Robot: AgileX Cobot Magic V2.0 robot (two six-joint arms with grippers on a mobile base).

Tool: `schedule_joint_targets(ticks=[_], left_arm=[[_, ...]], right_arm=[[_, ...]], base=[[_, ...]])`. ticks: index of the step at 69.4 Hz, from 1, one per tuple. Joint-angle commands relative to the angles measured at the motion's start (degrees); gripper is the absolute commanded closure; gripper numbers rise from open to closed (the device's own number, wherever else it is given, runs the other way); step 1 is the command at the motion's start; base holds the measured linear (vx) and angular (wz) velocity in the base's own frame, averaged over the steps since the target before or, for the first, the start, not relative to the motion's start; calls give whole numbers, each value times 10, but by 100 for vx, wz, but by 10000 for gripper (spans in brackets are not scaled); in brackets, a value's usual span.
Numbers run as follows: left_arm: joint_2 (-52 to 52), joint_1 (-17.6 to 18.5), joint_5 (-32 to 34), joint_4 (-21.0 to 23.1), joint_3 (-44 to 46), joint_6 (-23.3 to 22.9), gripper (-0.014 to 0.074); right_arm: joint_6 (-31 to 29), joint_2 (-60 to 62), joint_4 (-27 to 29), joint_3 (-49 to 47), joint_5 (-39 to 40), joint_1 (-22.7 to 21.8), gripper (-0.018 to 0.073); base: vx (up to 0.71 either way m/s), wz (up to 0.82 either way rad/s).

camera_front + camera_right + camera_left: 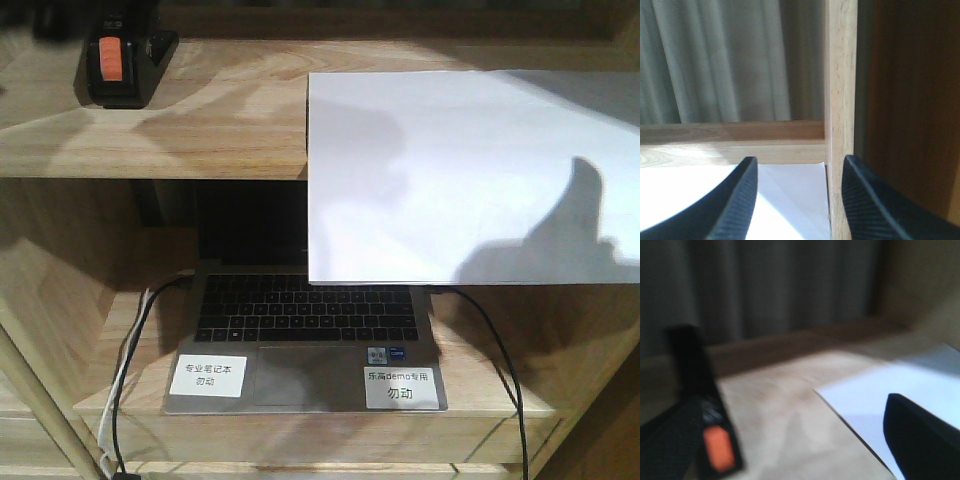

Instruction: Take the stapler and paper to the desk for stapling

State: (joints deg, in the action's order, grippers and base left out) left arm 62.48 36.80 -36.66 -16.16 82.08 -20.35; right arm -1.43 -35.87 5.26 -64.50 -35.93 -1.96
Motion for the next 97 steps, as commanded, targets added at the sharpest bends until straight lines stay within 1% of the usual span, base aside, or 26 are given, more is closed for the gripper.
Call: schedule_joint_targets(ticks=[1, 5, 14, 24, 34, 39, 50, 63, 83, 97], left_arm=[[32, 2, -12, -60, 79, -56, -81], [62, 2, -49, -69, 121, -56, -77], [131, 2, -137, -70, 219, -56, -68], [199, 1, -215, -72, 310, -56, -64], [255, -21, -278, -74, 380, -56, -59], [274, -33, -297, -73, 398, -56, -50], [300, -56, -305, -68, 405, -55, -32], [318, -73, -308, -65, 405, -55, -24], [320, -73, -303, -52, 405, -50, 32], [320, -73, -310, -51, 405, -50, 114]], right_arm=[[-2, -7, 0, -16, 37, -2, 199], [-2, -7, 0, -16, 37, -2, 199], [-2, -7, 0, -16, 37, -2, 199], [-2, -7, 0, -16, 37, -2, 199], [-2, -7, 0, -16, 37, -2, 199], [-2, -7, 0, -16, 37, -2, 199], [-2, -7, 0, -16, 37, -2, 199], [-2, -7, 0, -16, 37, -2, 199], [-2, -7, 0, -16, 37, -2, 199], [-2, -7, 0, -16, 37, -2, 199]], base=[[0, 0], [0, 0], [0, 0], [0, 0], [0, 0], [0, 0], [0, 0], [0, 0], [0, 0], [0, 0]])
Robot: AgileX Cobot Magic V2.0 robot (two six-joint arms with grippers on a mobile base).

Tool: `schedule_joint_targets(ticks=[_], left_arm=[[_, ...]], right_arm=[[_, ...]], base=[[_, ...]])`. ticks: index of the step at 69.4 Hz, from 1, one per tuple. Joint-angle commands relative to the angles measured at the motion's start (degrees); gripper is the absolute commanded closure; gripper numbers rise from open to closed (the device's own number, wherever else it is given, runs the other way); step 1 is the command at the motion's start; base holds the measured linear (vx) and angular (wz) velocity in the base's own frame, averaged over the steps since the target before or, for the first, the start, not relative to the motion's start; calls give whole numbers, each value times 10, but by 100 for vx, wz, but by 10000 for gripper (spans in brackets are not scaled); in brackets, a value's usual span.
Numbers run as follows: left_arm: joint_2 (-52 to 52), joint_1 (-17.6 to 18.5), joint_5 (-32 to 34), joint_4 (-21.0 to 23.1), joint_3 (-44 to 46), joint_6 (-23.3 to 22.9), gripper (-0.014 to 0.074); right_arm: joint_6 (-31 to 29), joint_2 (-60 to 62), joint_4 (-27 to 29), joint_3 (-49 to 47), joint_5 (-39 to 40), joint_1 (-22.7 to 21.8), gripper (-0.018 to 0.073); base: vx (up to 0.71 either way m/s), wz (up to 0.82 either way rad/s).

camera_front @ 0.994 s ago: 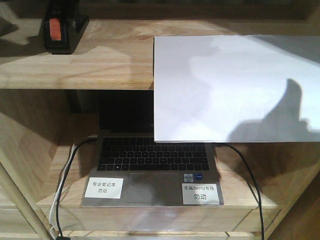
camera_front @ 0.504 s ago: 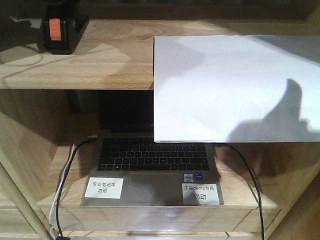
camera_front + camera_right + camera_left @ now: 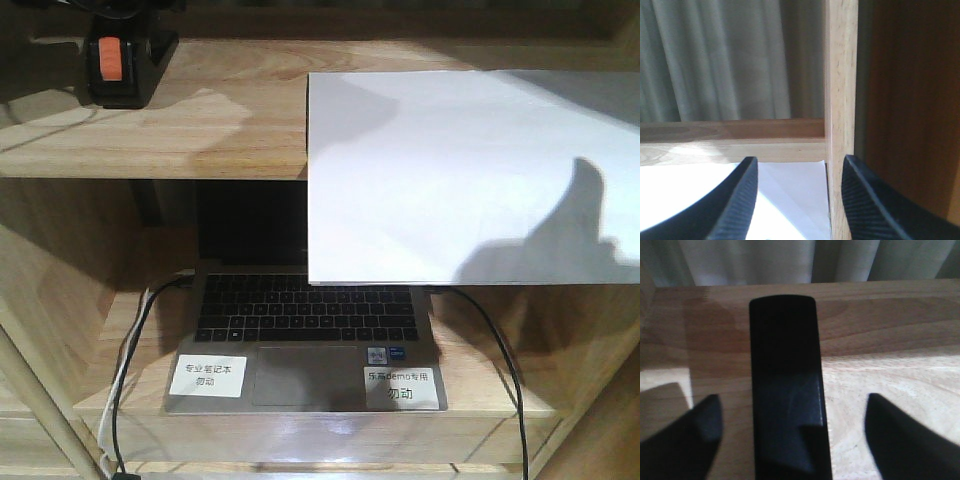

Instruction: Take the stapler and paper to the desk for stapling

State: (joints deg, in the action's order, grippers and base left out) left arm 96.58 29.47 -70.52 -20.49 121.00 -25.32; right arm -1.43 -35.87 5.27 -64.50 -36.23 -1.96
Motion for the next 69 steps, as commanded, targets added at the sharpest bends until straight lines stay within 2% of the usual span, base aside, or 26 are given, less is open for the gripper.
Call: schedule_joint_targets(ticks=[1, 11, 19, 32, 53, 69], left_arm=[[-21, 0, 29, -6, 16, 0, 120], [-21, 0, 27, 10, 16, 0, 209], [-19, 0, 24, 21, 16, -1, 319], [-15, 0, 0, 21, 16, -1, 602], [-38, 0, 12, 20, 16, 1, 604], [-108, 20, 35, 19, -11, 41, 604]], right_arm=[[-2, -7, 0, -16, 40, -2, 199], [-2, -7, 0, -16, 40, -2, 199], [-2, -7, 0, -16, 40, -2, 199], [-2, -7, 0, -16, 40, -2, 199], [-2, -7, 0, -16, 40, -2, 199], [-2, -7, 0, -16, 40, -2, 199]], base=[[0, 0], [0, 0], [0, 0], [0, 0], [0, 0], [0, 0]])
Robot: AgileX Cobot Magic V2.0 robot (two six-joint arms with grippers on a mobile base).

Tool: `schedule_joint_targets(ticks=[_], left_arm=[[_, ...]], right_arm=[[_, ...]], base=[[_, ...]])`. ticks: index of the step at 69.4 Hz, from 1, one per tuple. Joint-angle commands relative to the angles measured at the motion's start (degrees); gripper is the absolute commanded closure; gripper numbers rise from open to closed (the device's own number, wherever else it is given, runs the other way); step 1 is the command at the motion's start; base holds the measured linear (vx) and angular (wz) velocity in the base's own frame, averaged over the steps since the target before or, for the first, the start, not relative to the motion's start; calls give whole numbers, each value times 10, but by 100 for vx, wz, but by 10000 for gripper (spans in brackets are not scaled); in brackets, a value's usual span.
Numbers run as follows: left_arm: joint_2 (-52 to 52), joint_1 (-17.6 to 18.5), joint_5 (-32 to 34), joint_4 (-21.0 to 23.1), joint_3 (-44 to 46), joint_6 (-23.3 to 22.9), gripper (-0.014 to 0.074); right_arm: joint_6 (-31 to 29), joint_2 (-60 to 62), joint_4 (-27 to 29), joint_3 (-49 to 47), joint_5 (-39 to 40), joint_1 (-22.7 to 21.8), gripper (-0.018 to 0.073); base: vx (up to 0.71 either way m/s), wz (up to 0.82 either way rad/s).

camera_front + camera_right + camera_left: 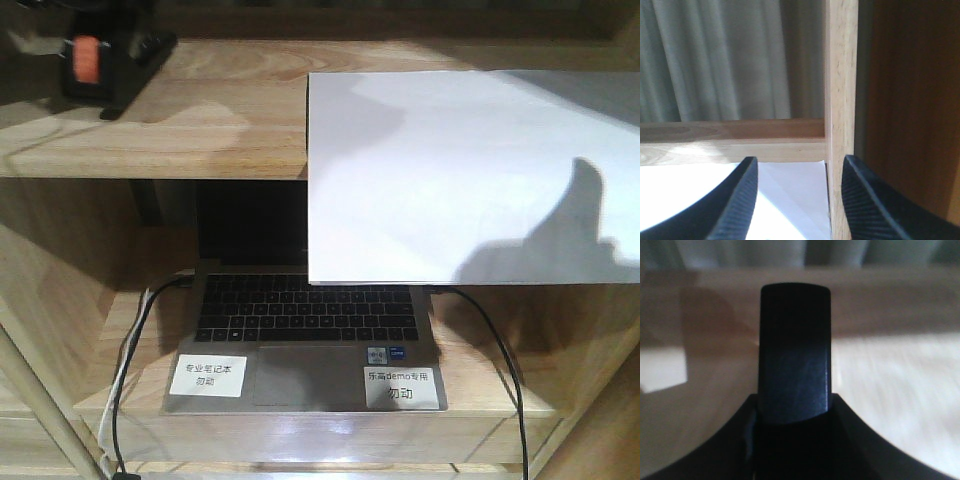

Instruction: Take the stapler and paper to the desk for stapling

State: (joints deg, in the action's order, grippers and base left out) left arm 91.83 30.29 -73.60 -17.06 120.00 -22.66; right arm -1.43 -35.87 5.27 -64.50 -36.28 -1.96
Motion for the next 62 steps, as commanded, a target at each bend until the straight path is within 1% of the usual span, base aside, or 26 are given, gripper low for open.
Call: schedule_joint_targets(ticks=[1, 12, 20, 21, 24, 33, 36, 42, 47, 53, 62], left_arm=[[-70, 12, 71, -16, -8, 15, 604], [-151, 16, 150, -14, -116, 15, 604], [-229, 16, 227, -14, -231, 18, 604], [-234, 16, 227, -14, -231, 18, 604], [-264, 16, 260, -14, -278, 18, 604], [-351, 16, 335, -9, -385, 19, 604], [-371, 16, 362, -3, -416, 24, 604], [-429, 16, 405, 18, -471, 50, 604], [-471, 16, 423, 32, -514, 67, 604], [-512, 16, 428, 45, -557, 78, 604], [-569, 16, 426, 63, -602, 78, 604]], right_arm=[[-2, -7, 0, -16, 41, -2, 199], [-2, -7, 0, -16, 41, -2, 199], [-2, -7, 0, -16, 41, -2, 199], [-2, -7, 0, -16, 41, -2, 199], [-2, -7, 0, -16, 41, -2, 199], [-2, -7, 0, -16, 41, -2, 199], [-2, -7, 0, -16, 41, -2, 199], [-2, -7, 0, -16, 41, -2, 199], [-2, -7, 0, -16, 41, -2, 199], [-2, -7, 0, -16, 41, -2, 199], [-2, -7, 0, -16, 41, -2, 199]], base=[[0, 0], [0, 0], [0, 0], [0, 0], [0, 0], [0, 0], [0, 0], [0, 0], [0, 0], [0, 0], [0, 0]])
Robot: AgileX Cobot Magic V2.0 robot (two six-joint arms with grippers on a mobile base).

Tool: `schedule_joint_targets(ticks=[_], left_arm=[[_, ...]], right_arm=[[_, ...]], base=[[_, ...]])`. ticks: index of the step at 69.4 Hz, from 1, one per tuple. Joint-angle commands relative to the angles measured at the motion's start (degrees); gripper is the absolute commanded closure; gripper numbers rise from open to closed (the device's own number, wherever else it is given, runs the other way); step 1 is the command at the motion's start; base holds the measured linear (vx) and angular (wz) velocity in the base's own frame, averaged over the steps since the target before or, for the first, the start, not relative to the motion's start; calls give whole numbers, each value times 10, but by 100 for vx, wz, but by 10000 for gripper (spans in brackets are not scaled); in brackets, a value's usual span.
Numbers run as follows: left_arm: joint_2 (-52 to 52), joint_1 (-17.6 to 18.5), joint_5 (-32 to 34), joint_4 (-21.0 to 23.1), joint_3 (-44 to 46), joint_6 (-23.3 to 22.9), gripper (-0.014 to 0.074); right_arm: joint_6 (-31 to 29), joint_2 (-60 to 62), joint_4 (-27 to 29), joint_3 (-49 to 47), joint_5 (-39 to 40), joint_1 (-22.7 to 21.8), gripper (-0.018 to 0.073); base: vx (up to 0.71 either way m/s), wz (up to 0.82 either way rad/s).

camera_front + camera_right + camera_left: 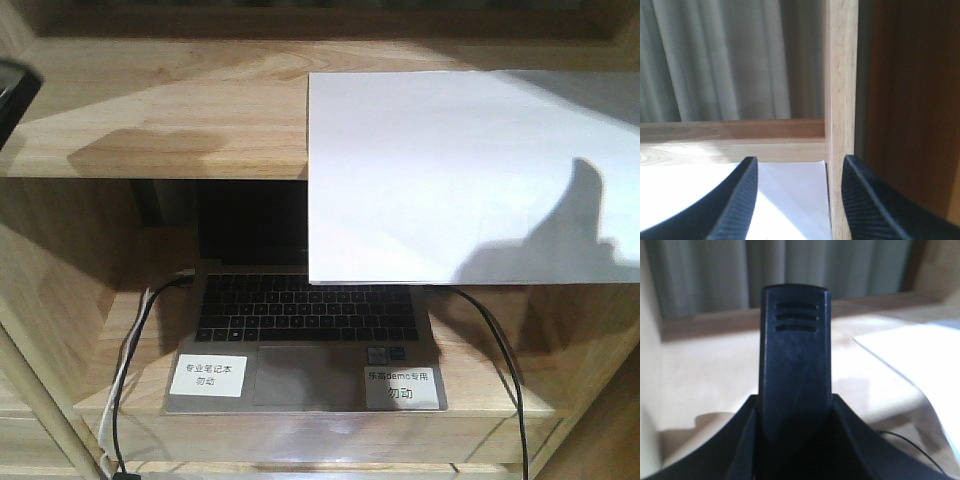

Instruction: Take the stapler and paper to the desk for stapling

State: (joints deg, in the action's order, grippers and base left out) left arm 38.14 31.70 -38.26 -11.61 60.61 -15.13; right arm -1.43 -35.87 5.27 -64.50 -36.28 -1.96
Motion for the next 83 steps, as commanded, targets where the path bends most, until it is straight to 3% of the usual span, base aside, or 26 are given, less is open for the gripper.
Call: schedule_joint_targets(ticks=[1, 49, 83], left_arm=[[-37, 2, 73, 9, -15, 3, 604], [-287, 2, 39, 13, -156, 3, 604], [-319, 2, 35, 11, -167, 3, 604]], right_arm=[[-2, -7, 0, -16, 41, -2, 199], [-2, -7, 0, -16, 41, -2, 199], [-2, -7, 0, -16, 40, -2, 199]], base=[[0, 0], [0, 0], [0, 0]])
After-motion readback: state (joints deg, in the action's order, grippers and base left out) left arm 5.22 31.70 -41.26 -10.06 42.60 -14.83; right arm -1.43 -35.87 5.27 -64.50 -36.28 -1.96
